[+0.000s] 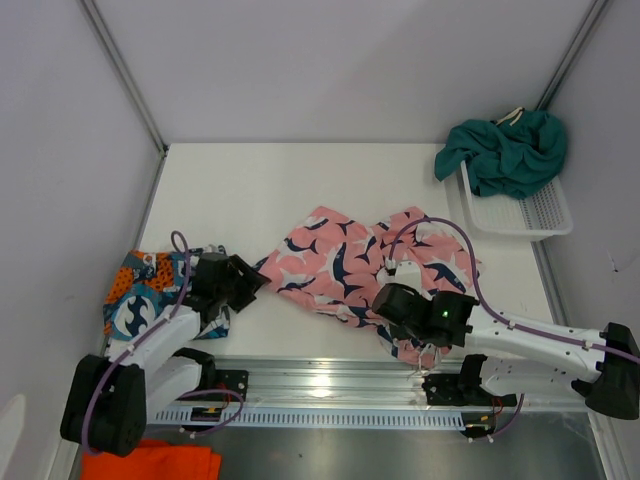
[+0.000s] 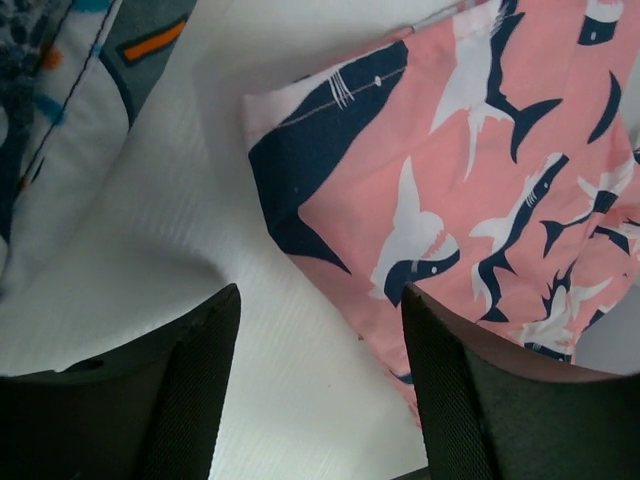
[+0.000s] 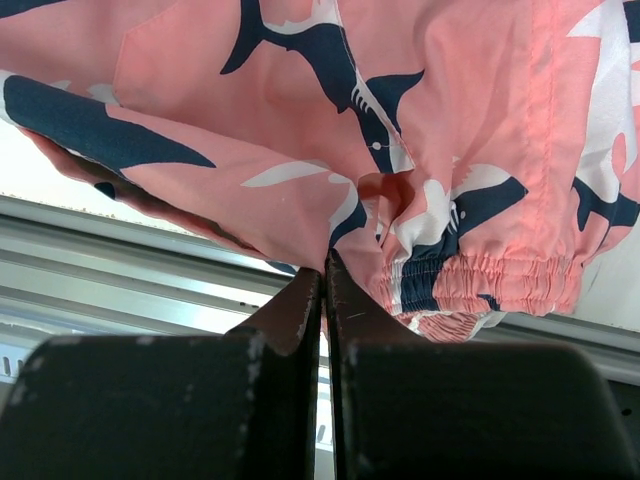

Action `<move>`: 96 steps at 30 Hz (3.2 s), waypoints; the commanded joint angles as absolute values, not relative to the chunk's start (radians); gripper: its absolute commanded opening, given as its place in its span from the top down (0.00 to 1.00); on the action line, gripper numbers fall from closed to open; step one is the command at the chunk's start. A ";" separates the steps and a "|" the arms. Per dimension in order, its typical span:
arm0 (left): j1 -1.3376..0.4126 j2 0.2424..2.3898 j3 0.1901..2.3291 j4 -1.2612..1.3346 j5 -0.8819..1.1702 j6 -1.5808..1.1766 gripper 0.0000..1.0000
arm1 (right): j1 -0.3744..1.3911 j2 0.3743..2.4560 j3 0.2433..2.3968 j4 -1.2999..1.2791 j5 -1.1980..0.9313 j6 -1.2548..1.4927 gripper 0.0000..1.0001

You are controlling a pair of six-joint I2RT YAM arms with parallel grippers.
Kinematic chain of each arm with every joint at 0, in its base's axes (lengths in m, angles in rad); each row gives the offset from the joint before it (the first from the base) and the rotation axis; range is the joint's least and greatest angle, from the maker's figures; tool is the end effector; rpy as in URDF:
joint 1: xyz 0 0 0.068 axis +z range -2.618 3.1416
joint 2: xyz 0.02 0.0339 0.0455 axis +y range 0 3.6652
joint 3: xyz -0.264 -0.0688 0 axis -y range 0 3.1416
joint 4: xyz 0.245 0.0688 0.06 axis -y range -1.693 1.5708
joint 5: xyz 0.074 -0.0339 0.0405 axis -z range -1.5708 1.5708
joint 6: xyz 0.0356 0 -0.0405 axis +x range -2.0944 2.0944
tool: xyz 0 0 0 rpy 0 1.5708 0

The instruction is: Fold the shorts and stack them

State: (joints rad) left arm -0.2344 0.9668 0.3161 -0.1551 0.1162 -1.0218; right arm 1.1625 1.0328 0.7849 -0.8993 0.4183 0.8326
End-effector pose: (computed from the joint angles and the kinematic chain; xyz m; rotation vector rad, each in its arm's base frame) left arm 0.1713 -0.0451 0.1512 -0.9036 2.3276 -0.7076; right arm 0.0850 0.1601 0.2411 -0.3053 2.5460 0.1679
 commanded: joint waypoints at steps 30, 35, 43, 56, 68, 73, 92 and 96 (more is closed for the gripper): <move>-0.003 1.072 1.066 -0.595 0.118 -0.865 1.00 | 1.450 0.994 1.179 -0.948 0.485 0.651 1.00; 0.083 1.019 1.238 -0.646 0.147 -0.919 1.00 | 1.137 0.971 1.334 -0.910 0.338 0.488 1.00; 0.110 1.061 1.356 -0.390 0.212 -1.054 1.00 | 0.675 1.150 1.566 -0.669 0.083 0.278 1.00; 0.113 0.841 1.588 -0.380 0.129 -0.989 1.00 | 0.379 1.108 1.816 -0.462 -0.596 0.390 1.00; 0.112 0.577 1.745 -0.456 0.040 -0.920 1.00 | 0.391 0.810 1.785 -0.353 -0.756 0.587 1.00; 0.112 0.672 1.778 -0.431 0.075 -0.948 1.00 | 0.387 0.883 1.755 -0.408 -0.709 0.549 1.00; -0.021 1.102 0.841 0.188 -0.092 -1.014 1.00 | 0.175 1.442 1.313 -0.011 -0.723 0.614 1.00; -0.023 1.227 0.836 0.265 -0.156 -1.040 1.00 | 0.144 1.653 1.408 0.041 -0.722 0.614 1.00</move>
State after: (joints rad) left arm -0.0208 1.1835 0.8215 0.0780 -0.0582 -1.0126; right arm 0.1684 1.5703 1.3083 -0.0818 -0.7223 0.6273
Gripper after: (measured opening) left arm 0.002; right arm 0.006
